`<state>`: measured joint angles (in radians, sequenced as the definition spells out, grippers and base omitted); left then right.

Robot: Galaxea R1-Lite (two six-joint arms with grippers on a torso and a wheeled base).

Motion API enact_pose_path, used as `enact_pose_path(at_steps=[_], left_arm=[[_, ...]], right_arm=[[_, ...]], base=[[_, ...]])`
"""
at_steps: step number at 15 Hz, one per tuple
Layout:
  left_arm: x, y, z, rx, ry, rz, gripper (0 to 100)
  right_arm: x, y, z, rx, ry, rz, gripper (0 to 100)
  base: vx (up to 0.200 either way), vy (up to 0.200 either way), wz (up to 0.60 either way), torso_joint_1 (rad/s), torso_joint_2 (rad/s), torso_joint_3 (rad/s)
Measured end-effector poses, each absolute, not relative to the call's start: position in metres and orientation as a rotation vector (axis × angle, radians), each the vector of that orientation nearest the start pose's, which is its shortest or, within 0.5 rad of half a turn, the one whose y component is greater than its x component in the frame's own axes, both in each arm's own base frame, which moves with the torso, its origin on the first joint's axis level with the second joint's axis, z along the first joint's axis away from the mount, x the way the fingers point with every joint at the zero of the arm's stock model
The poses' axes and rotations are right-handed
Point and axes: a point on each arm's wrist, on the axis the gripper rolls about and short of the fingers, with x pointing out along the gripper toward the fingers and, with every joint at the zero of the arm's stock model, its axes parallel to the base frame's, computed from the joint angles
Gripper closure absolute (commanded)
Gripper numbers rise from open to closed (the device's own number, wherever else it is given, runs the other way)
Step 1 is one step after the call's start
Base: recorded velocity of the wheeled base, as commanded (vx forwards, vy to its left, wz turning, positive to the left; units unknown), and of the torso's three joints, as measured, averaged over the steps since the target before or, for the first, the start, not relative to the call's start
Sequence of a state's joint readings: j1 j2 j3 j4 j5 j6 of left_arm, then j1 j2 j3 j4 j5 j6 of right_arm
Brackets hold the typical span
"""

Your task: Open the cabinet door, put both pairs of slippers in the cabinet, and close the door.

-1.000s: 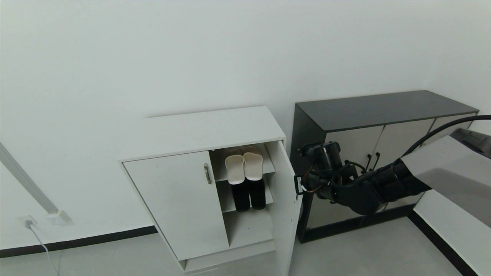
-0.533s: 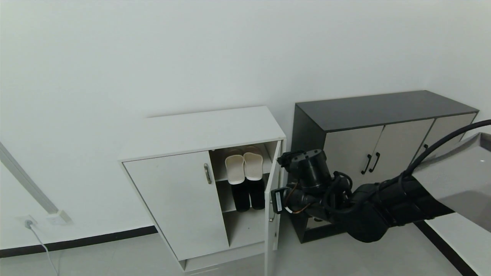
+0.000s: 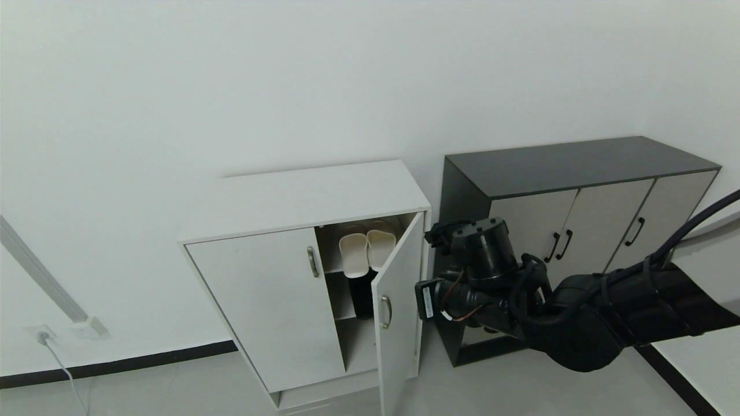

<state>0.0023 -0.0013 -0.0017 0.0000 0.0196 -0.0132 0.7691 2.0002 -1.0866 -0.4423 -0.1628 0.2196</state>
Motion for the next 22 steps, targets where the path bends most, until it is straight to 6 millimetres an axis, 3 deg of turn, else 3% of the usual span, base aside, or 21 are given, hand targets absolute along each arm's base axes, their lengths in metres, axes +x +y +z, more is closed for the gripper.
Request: enact_pose_path(at_steps=[4, 12, 15, 22], left_arm=[[-0.023, 0.000, 0.076, -0.014, -0.003, 0.022, 100], [-0.023, 0.000, 0.076, -0.013, -0.003, 0.023, 100], [-0.023, 0.000, 0.076, -0.011, -0.003, 0.022, 100], [-0.023, 0.000, 0.076, -0.012, -0.003, 0.022, 100]], right_arm=[[0.275, 0.261, 0.134, -0.014, 0.477, 0.559, 100], [0.275, 0.254, 0.130, -0.018, 0.473, 0.589, 100], [0.273, 0.243, 0.126, -0.054, 0.445, 0.586, 100], [0.244, 0.213, 0.102, -0.102, 0.499, 0.576, 100]], base=[[0.000, 0.000, 0.60, 0.001, 0.00, 0.000], [0.000, 0.000, 0.00, 0.000, 0.00, 0.000], [0.000, 0.000, 0.00, 0.000, 0.00, 0.000], [0.171, 0.000, 0.00, 0.000, 0.00, 0.003]])
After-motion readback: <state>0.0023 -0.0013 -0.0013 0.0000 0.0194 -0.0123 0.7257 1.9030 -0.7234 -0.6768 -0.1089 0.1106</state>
